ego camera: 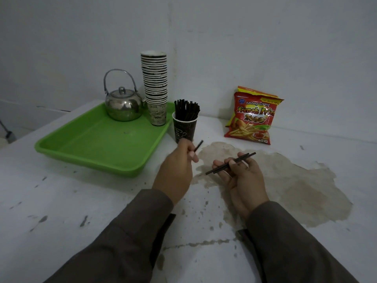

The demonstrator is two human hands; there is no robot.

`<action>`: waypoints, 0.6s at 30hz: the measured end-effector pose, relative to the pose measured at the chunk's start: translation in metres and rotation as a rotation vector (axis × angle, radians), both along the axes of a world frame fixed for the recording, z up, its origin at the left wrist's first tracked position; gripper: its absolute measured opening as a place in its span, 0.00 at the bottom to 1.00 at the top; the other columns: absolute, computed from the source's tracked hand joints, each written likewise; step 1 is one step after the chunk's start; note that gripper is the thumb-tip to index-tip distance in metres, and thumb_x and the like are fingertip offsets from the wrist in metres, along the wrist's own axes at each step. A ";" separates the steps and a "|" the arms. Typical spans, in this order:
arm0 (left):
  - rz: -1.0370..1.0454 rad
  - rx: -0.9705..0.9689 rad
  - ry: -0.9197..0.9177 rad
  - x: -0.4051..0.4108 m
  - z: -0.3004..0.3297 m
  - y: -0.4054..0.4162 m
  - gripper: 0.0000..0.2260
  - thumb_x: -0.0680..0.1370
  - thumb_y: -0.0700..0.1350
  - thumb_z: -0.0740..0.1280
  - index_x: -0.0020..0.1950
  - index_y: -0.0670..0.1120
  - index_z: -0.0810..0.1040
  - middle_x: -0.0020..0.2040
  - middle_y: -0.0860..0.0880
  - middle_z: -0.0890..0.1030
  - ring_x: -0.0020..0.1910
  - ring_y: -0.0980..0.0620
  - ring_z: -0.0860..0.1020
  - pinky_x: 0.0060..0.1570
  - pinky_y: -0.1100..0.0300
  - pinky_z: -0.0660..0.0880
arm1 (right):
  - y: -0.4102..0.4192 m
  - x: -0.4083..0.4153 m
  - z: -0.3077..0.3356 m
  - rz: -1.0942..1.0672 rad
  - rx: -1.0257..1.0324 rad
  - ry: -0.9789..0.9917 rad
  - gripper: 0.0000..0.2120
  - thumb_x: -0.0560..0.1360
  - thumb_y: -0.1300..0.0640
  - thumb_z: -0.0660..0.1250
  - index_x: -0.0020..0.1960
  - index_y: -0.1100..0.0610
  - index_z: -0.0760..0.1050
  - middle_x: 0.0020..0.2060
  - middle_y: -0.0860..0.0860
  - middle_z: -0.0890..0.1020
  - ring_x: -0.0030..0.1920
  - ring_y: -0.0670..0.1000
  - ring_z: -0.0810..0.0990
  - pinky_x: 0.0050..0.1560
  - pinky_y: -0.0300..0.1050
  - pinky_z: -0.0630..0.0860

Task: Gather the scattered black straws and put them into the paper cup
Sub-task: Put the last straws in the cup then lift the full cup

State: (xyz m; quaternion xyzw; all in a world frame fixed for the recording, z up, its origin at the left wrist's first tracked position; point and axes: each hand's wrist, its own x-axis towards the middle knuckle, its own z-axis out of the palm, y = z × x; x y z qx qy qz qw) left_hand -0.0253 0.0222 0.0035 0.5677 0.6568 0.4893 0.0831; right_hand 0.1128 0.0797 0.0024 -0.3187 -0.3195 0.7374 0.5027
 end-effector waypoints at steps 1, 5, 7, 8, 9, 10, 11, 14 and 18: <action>-0.024 0.080 -0.122 -0.001 0.007 -0.002 0.08 0.79 0.37 0.55 0.48 0.51 0.67 0.39 0.52 0.78 0.35 0.55 0.73 0.36 0.64 0.70 | 0.000 0.000 0.001 0.002 0.019 -0.010 0.20 0.77 0.70 0.55 0.65 0.53 0.62 0.44 0.59 0.77 0.42 0.57 0.84 0.42 0.51 0.82; -0.078 0.304 -0.458 -0.008 0.024 -0.005 0.14 0.78 0.34 0.57 0.57 0.52 0.66 0.40 0.49 0.80 0.34 0.56 0.78 0.33 0.66 0.75 | -0.001 -0.006 0.005 0.003 0.171 -0.097 0.35 0.76 0.71 0.57 0.69 0.37 0.51 0.43 0.59 0.79 0.42 0.58 0.84 0.40 0.49 0.82; -0.057 0.357 -0.498 -0.011 0.028 -0.006 0.18 0.78 0.34 0.58 0.62 0.53 0.65 0.42 0.46 0.80 0.36 0.53 0.80 0.34 0.61 0.78 | -0.001 -0.012 0.010 -0.004 0.249 -0.149 0.38 0.76 0.71 0.57 0.69 0.34 0.49 0.44 0.60 0.78 0.42 0.58 0.84 0.41 0.49 0.82; -0.036 0.386 -0.507 -0.013 0.029 -0.006 0.19 0.78 0.34 0.58 0.63 0.53 0.64 0.44 0.45 0.80 0.38 0.51 0.81 0.34 0.61 0.79 | 0.000 -0.016 0.013 -0.016 0.282 -0.168 0.38 0.76 0.71 0.57 0.69 0.34 0.49 0.44 0.61 0.78 0.42 0.58 0.84 0.41 0.49 0.82; -0.007 0.424 -0.509 -0.017 0.031 -0.006 0.19 0.78 0.35 0.59 0.64 0.53 0.65 0.45 0.44 0.81 0.39 0.50 0.82 0.35 0.61 0.79 | 0.001 -0.021 0.017 -0.037 0.310 -0.185 0.37 0.76 0.71 0.57 0.69 0.35 0.50 0.44 0.61 0.78 0.41 0.57 0.84 0.40 0.48 0.82; 0.022 0.472 -0.507 -0.021 0.033 -0.006 0.18 0.78 0.35 0.59 0.63 0.53 0.66 0.45 0.44 0.81 0.40 0.49 0.82 0.35 0.62 0.79 | 0.004 -0.026 0.021 -0.074 0.338 -0.201 0.35 0.77 0.70 0.56 0.68 0.35 0.52 0.45 0.61 0.78 0.40 0.56 0.84 0.40 0.47 0.82; 0.045 0.528 -0.503 -0.026 0.038 -0.005 0.17 0.78 0.35 0.59 0.63 0.53 0.67 0.46 0.44 0.81 0.41 0.49 0.83 0.36 0.62 0.79 | 0.007 -0.032 0.027 -0.125 0.371 -0.215 0.35 0.77 0.70 0.56 0.67 0.34 0.54 0.47 0.61 0.77 0.39 0.55 0.84 0.40 0.46 0.82; 0.091 0.675 -0.486 -0.040 0.057 0.003 0.16 0.78 0.35 0.59 0.62 0.51 0.68 0.46 0.48 0.81 0.44 0.51 0.82 0.42 0.59 0.80 | 0.018 -0.055 0.047 -0.320 0.489 -0.233 0.34 0.77 0.70 0.56 0.66 0.34 0.54 0.52 0.59 0.76 0.39 0.50 0.84 0.42 0.44 0.82; 0.139 0.817 -0.530 -0.052 0.082 0.025 0.17 0.78 0.35 0.58 0.60 0.55 0.67 0.46 0.47 0.80 0.45 0.48 0.82 0.45 0.55 0.80 | 0.033 -0.084 0.074 -0.524 0.644 -0.124 0.33 0.76 0.71 0.56 0.68 0.37 0.54 0.55 0.60 0.76 0.42 0.51 0.84 0.46 0.43 0.81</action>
